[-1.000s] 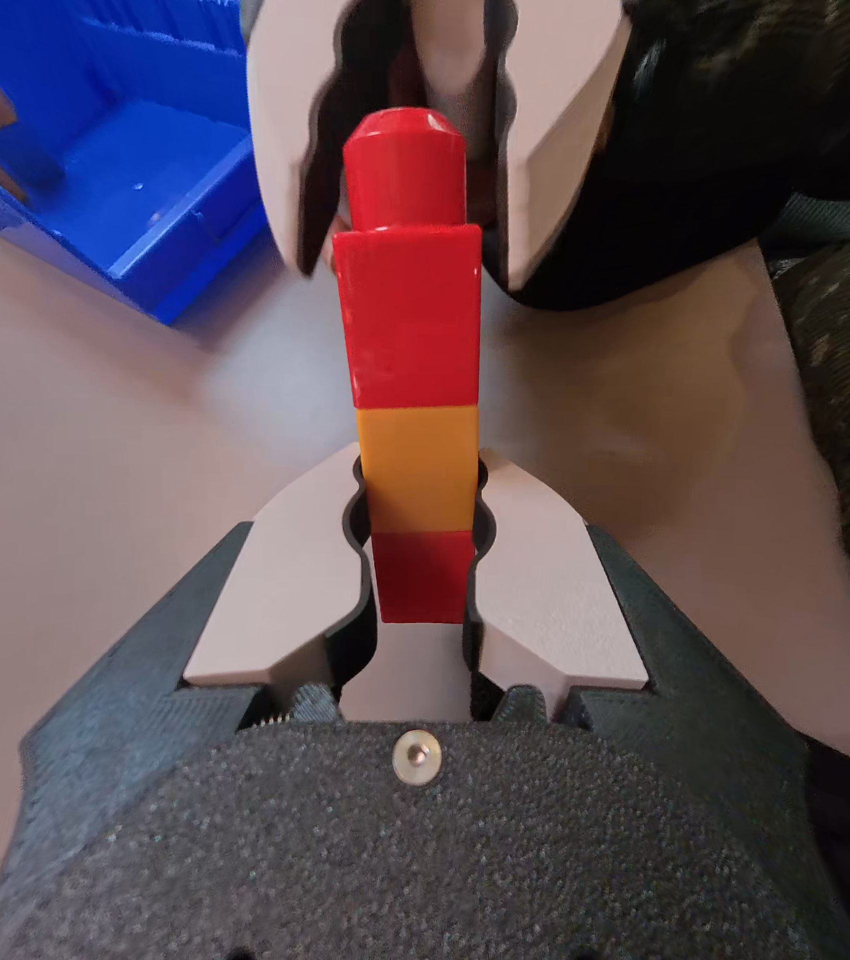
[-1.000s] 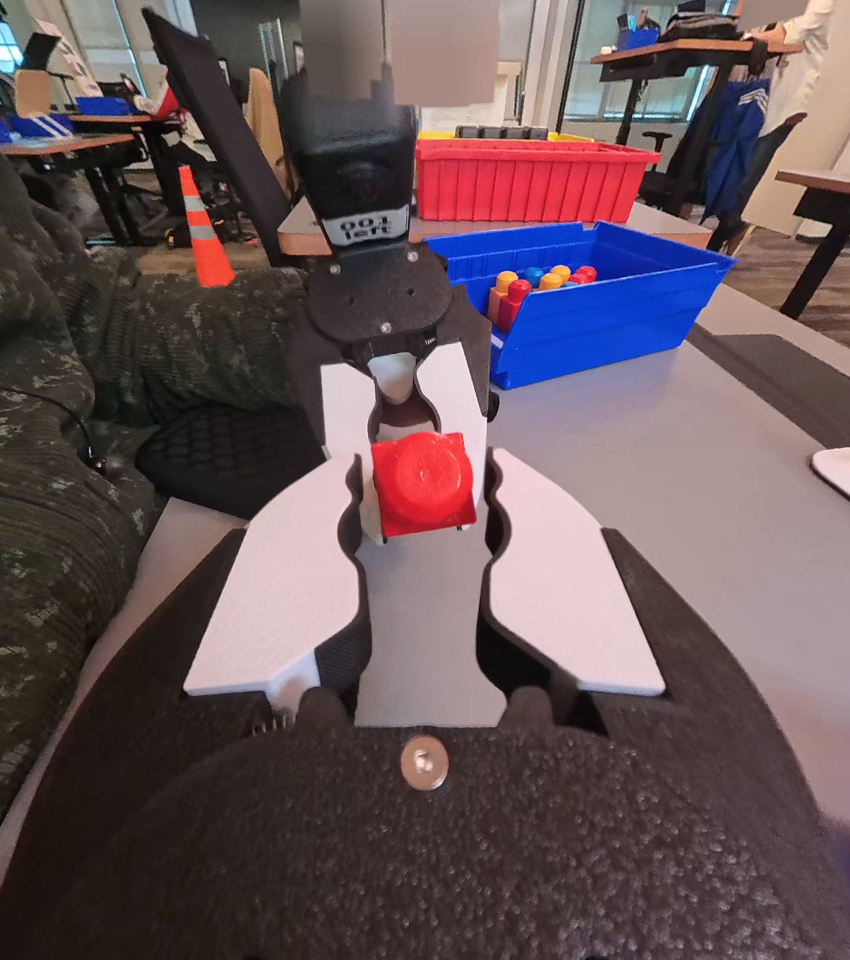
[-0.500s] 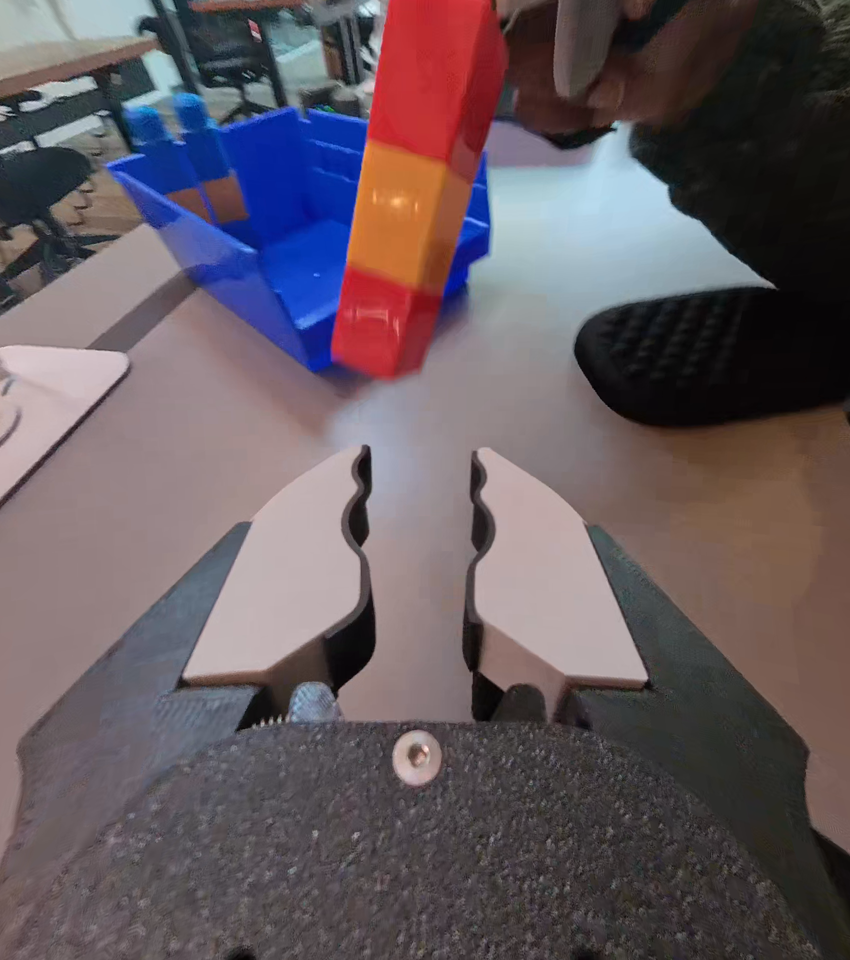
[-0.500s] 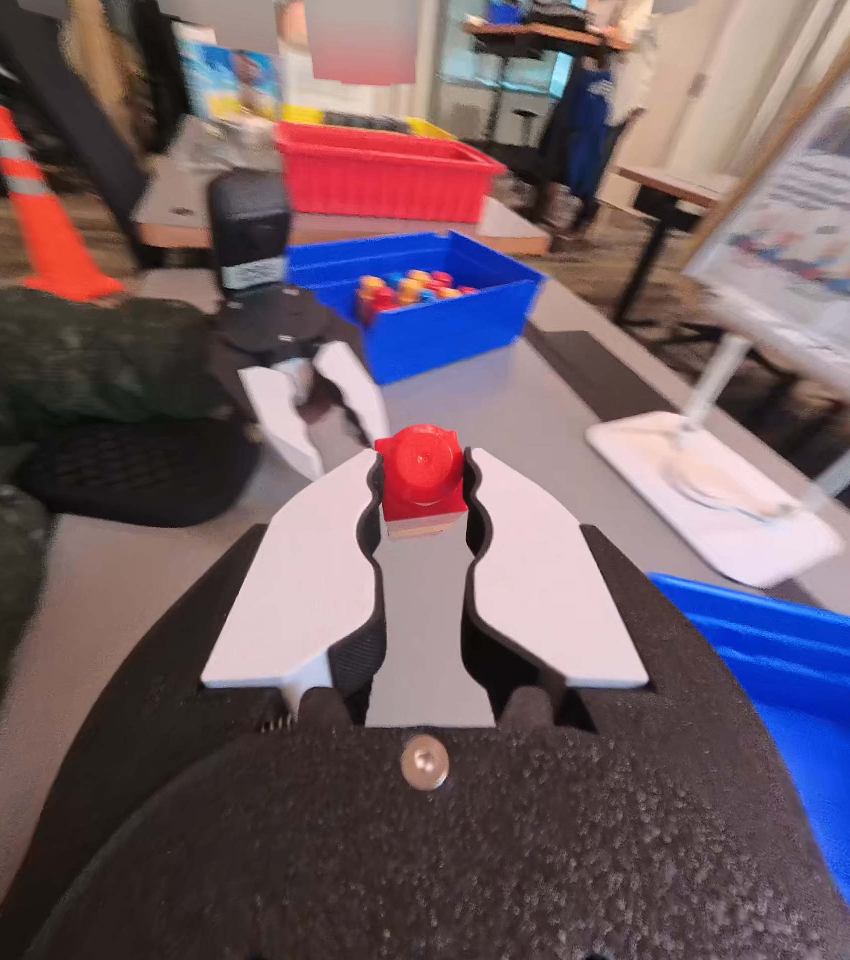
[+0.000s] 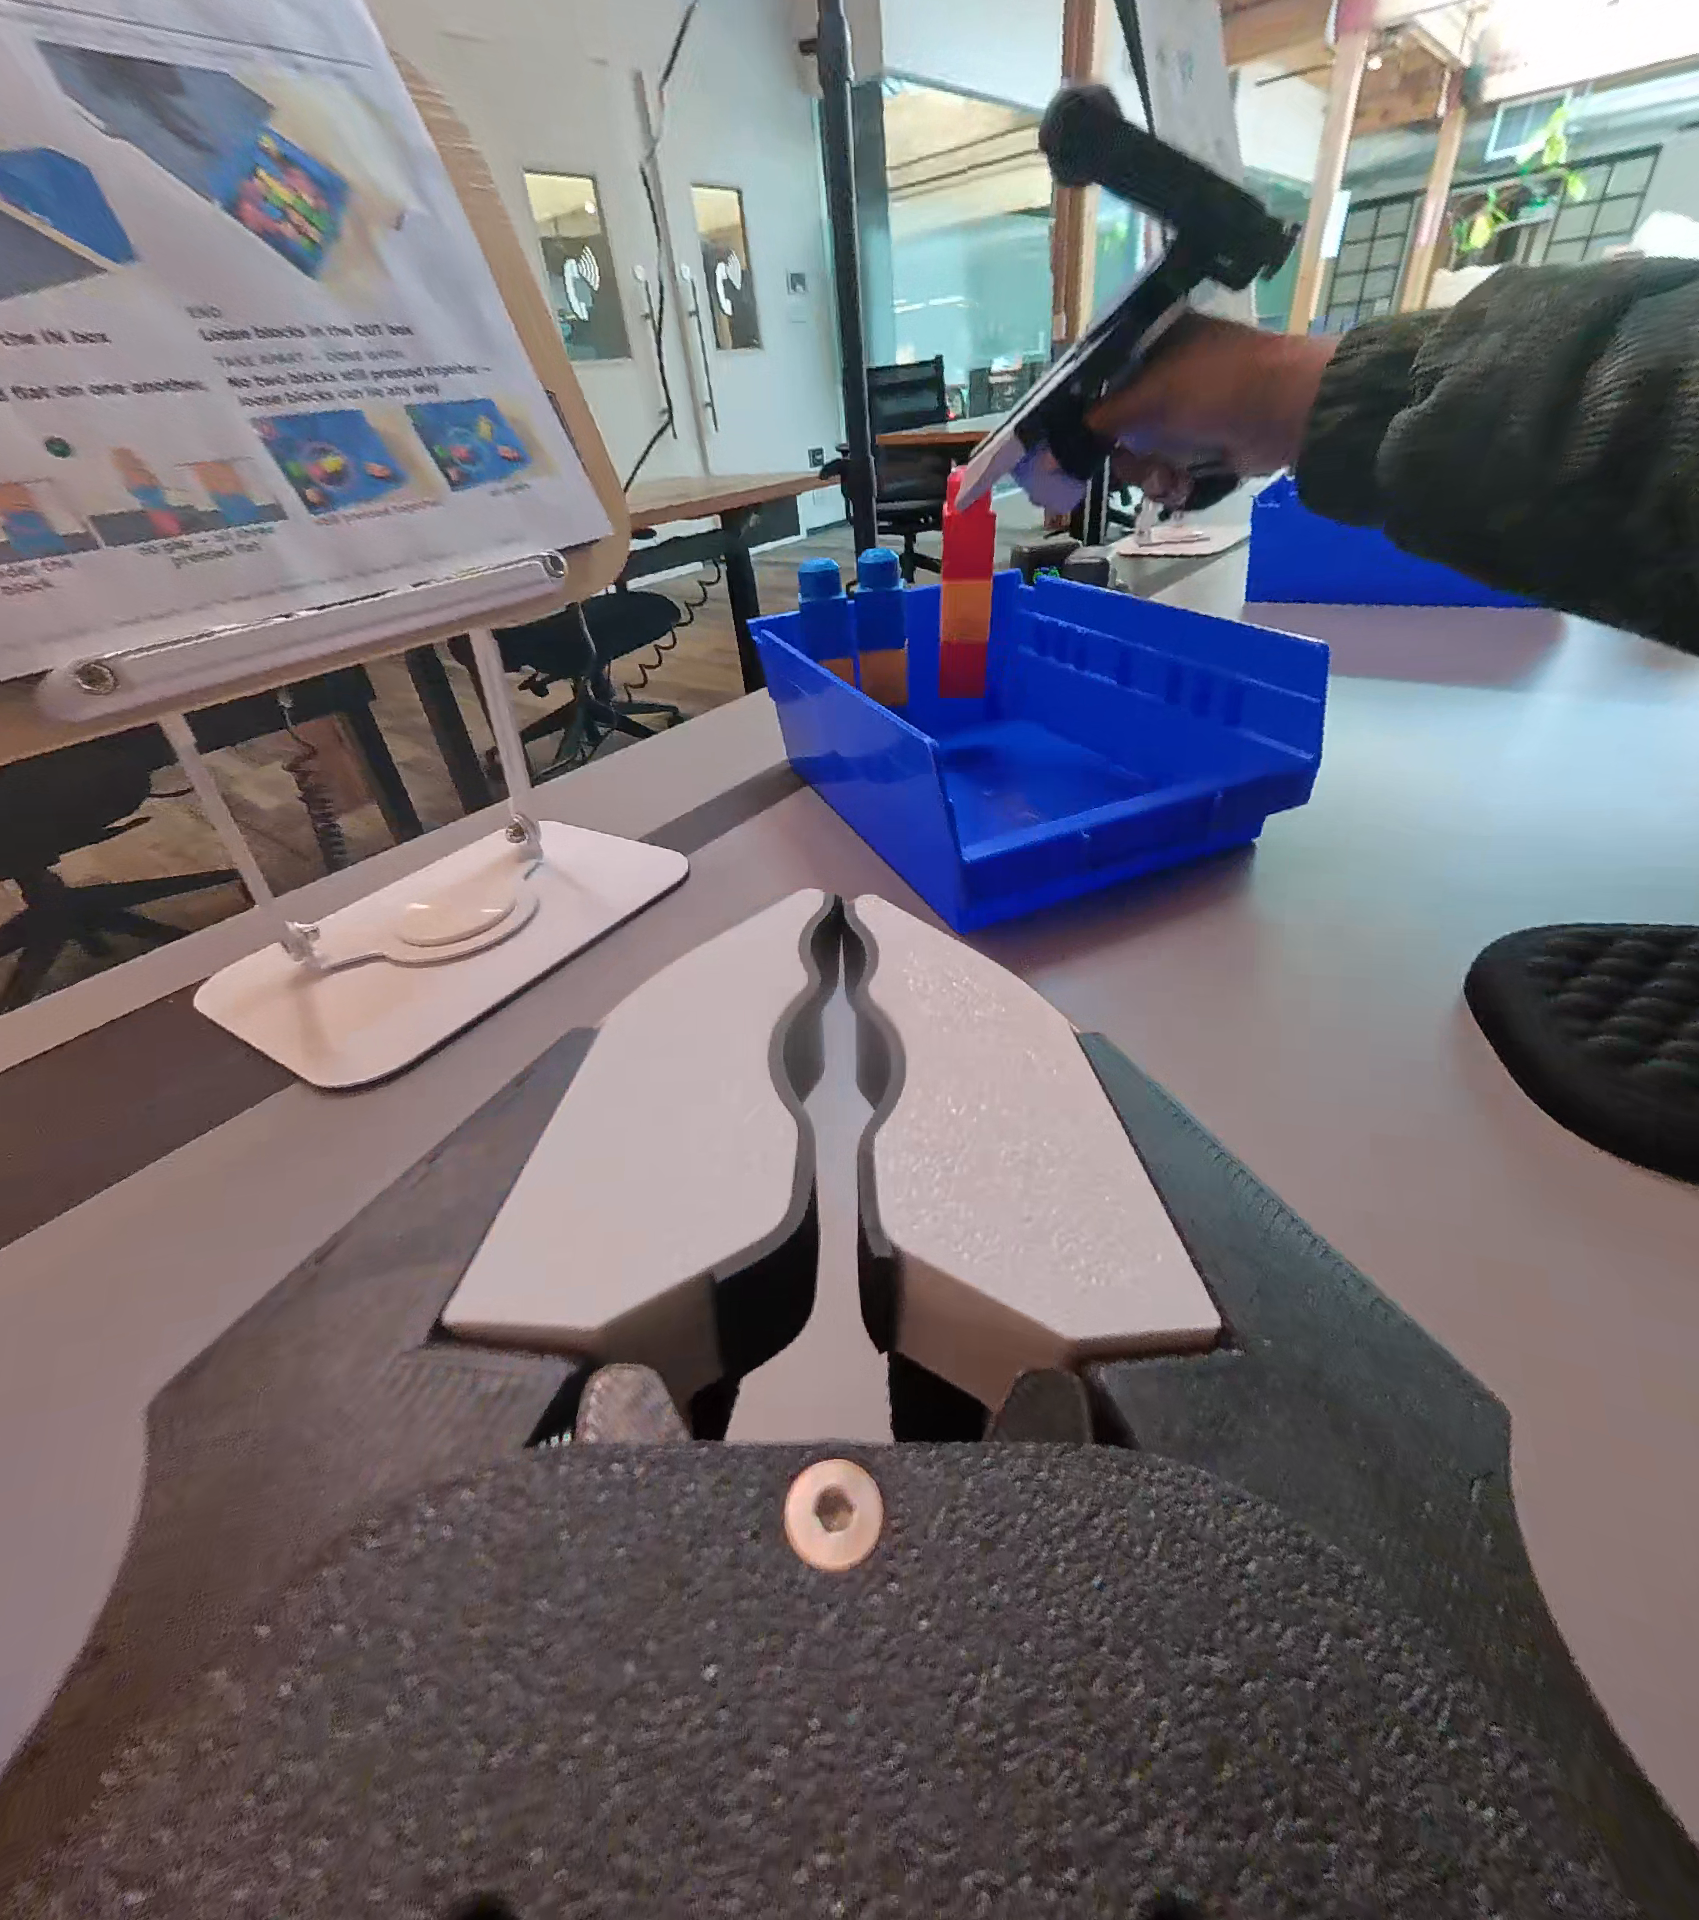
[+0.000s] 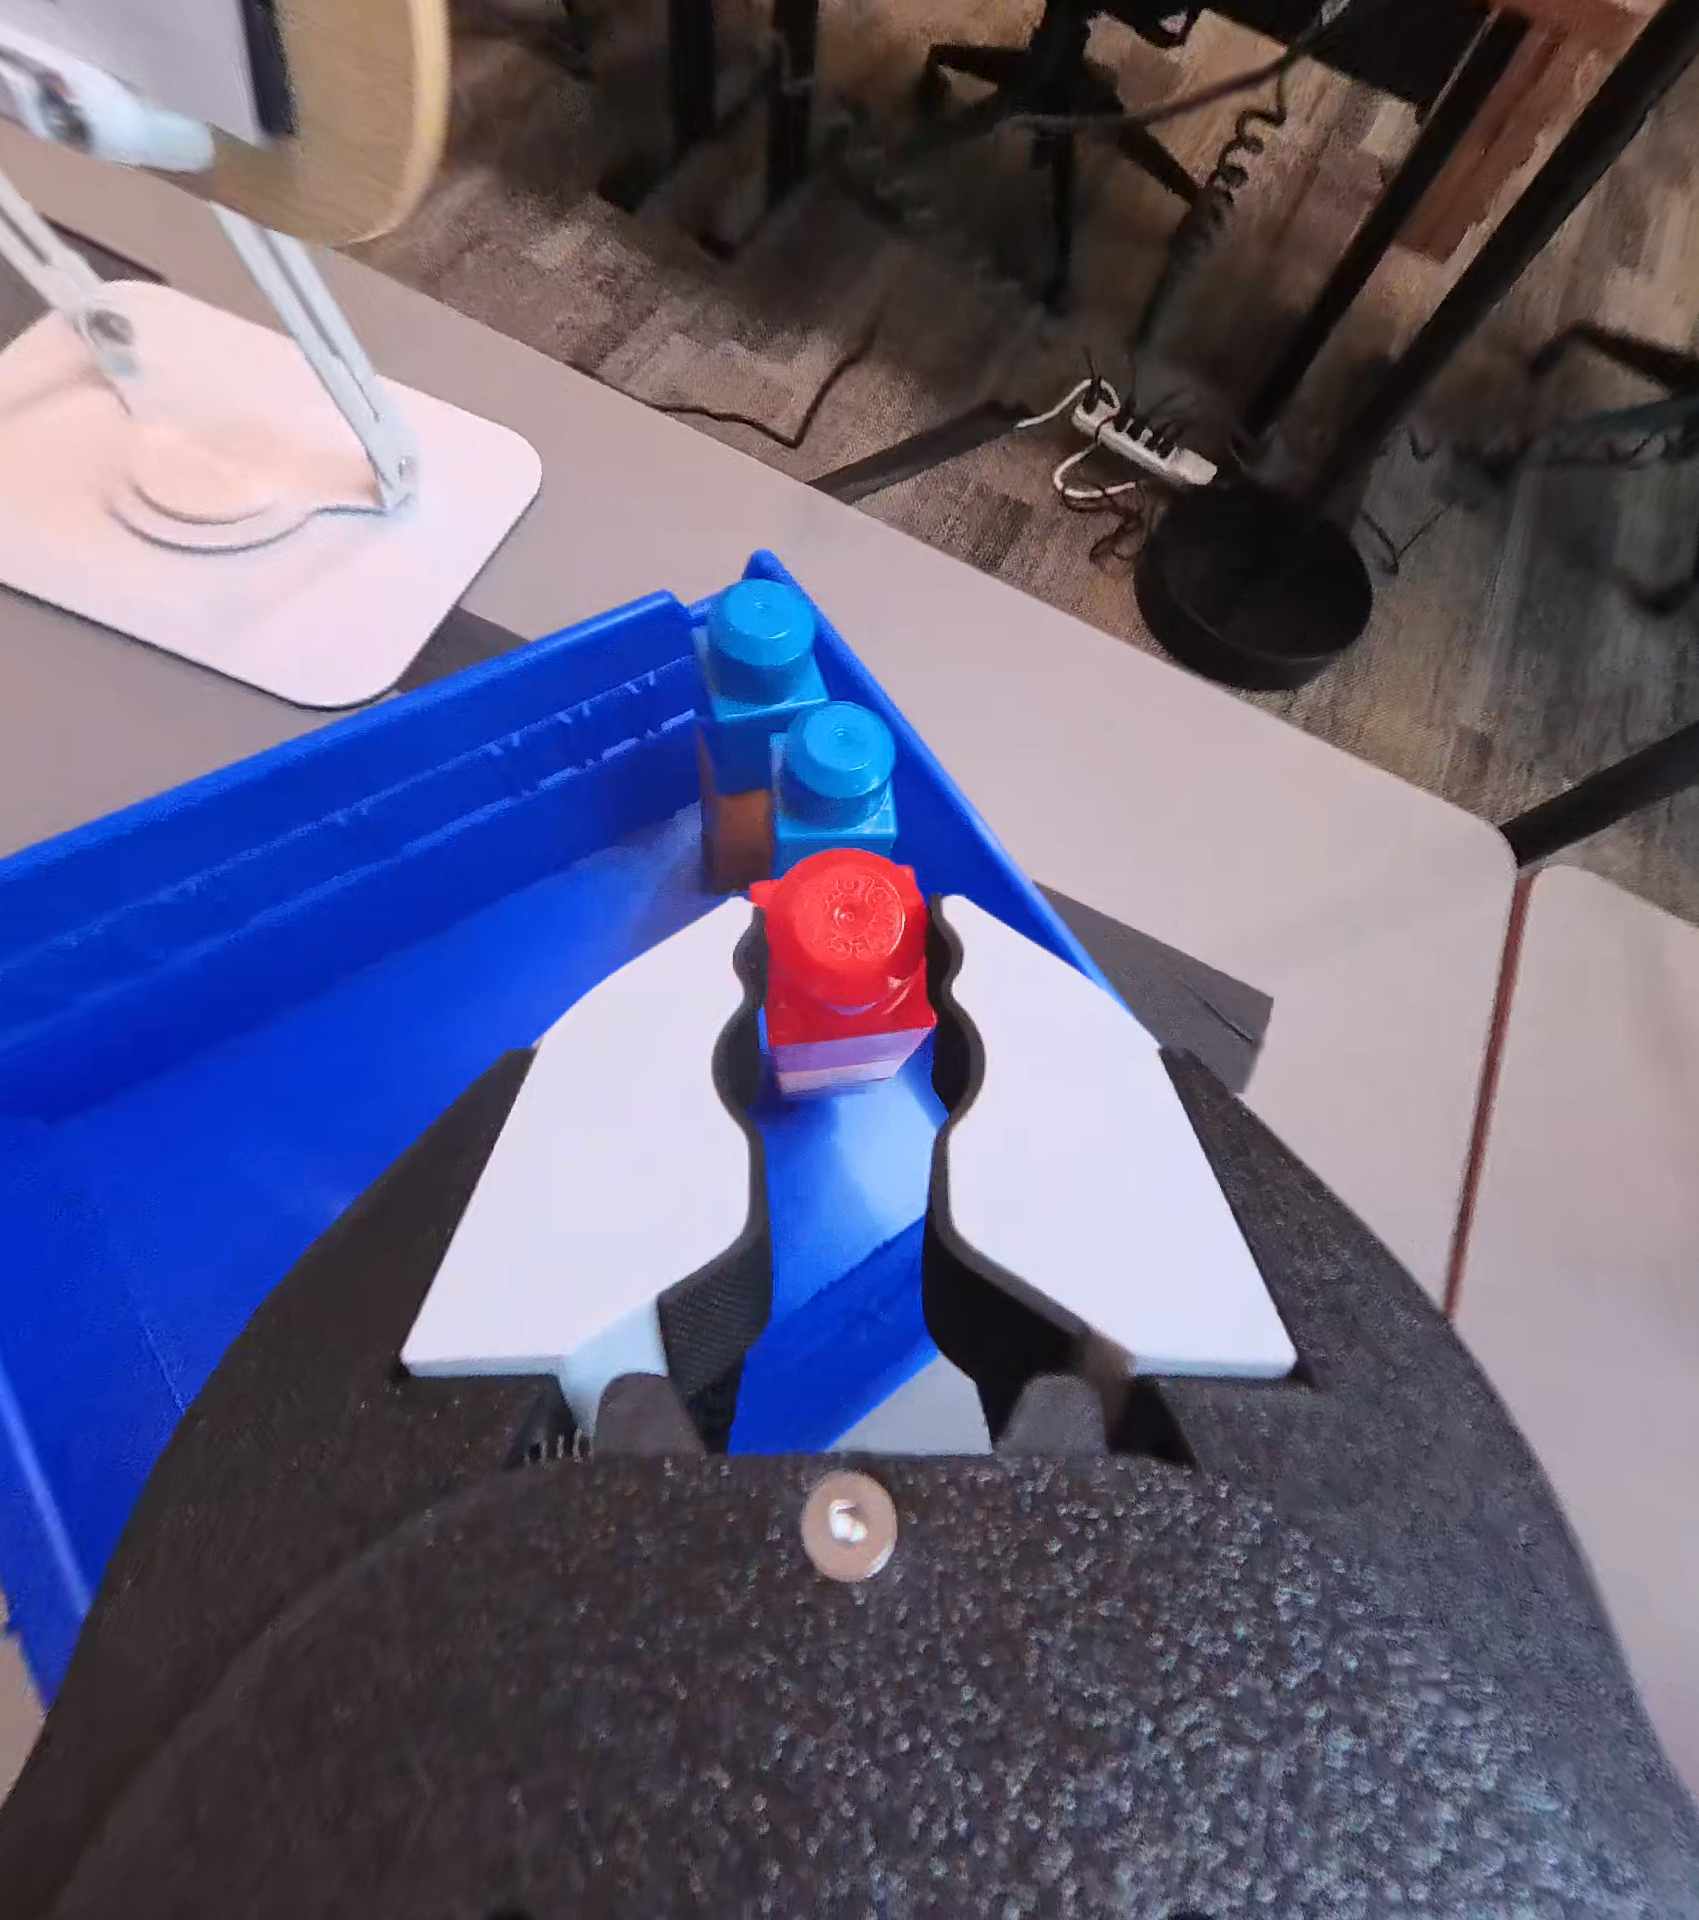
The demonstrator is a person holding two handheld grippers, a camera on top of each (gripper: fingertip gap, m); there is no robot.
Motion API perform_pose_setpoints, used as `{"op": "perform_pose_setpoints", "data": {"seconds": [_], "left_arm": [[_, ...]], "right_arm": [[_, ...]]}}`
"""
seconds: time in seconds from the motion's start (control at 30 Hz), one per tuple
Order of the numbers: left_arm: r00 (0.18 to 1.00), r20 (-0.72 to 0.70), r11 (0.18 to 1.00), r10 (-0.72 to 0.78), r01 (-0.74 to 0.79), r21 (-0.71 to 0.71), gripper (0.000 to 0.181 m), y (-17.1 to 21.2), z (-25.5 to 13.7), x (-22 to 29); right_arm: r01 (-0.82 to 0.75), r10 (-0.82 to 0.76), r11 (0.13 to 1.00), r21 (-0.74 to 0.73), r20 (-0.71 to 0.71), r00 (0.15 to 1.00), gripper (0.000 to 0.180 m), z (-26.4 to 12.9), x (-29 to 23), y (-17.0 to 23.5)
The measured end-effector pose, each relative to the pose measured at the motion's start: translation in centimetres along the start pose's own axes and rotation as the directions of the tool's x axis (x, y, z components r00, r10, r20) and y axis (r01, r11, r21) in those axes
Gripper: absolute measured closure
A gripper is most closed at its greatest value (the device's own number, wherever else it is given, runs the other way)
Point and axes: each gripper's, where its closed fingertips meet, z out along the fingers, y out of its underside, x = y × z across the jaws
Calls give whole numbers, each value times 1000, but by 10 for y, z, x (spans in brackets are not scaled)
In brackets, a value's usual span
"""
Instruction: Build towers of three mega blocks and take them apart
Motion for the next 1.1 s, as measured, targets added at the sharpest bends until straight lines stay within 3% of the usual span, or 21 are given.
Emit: {"op": "perform_pose_setpoints", "data": {"seconds": [0.17,0.37,0.5,0.67,0.83,0.97,1.1], "left_arm": [[1000,3,1000,3,-3,-7,181,5,2,-1],[999,-17,999,30,-31,-31,181,11,6,6],[1000,-18,999,17,-18,-27,181,10,6,5],[1000,-22,1000,6,-7,-29,181,11,7,7],[999,32,1000,17,-16,-6,181,1,1,-3],[995,81,998,-54,52,25,181,-15,-13,-22],[956,289,998,-44,30,53,181,-34,-48,-78]], "right_arm": [[-66,67,996,-61,7,998,150,33,16,8],[-39,41,991,-126,13,999,150,52,20,18],[-50,50,996,-78,-7,999,132,47,25,14],[-41,46,987,156,-27,999,123,10,10,-27],[-53,6,904,424,112,994,123,-49,-78,-62],[-48,-79,860,507,226,971,125,-84,-175,-46],[-48,-140,875,482,347,928,163,-102,-265,-5]]}}
